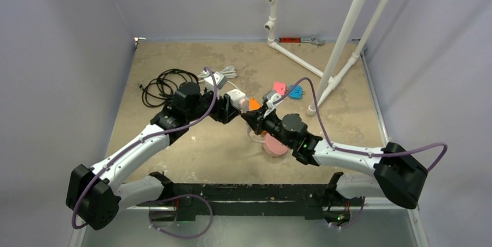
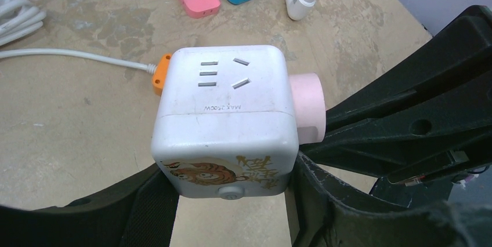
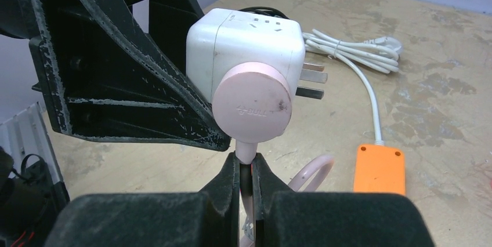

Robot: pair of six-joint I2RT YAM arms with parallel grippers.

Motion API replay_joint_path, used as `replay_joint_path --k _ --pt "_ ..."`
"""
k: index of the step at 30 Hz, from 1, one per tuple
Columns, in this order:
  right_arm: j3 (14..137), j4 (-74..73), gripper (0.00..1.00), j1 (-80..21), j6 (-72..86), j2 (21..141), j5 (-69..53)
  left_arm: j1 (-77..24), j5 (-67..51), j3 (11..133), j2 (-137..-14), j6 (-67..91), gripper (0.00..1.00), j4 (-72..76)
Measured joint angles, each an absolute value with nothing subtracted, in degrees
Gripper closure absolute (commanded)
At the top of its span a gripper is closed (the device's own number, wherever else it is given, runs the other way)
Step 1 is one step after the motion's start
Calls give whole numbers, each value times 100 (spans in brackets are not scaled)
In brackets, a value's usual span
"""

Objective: Pull the plug off the socket
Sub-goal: Remove the plug from the socket.

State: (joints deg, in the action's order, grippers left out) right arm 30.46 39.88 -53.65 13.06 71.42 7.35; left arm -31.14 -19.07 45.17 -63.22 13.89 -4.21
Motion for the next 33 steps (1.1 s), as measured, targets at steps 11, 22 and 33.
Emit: replay_joint_path --k 11,22,33 --pt "2670 3981 100 -5356 1280 6486 587 -3642 -1317 4764 -6294 1380 100 -690" --pt "2740 4222 100 -5352 1288 6914 600 -3420 -1743 4650 -6296 1382 100 -628" --pt "3030 4289 100 -5356 1354 7463 554 -3041 -2342 4416 -6298 1361 100 -364"
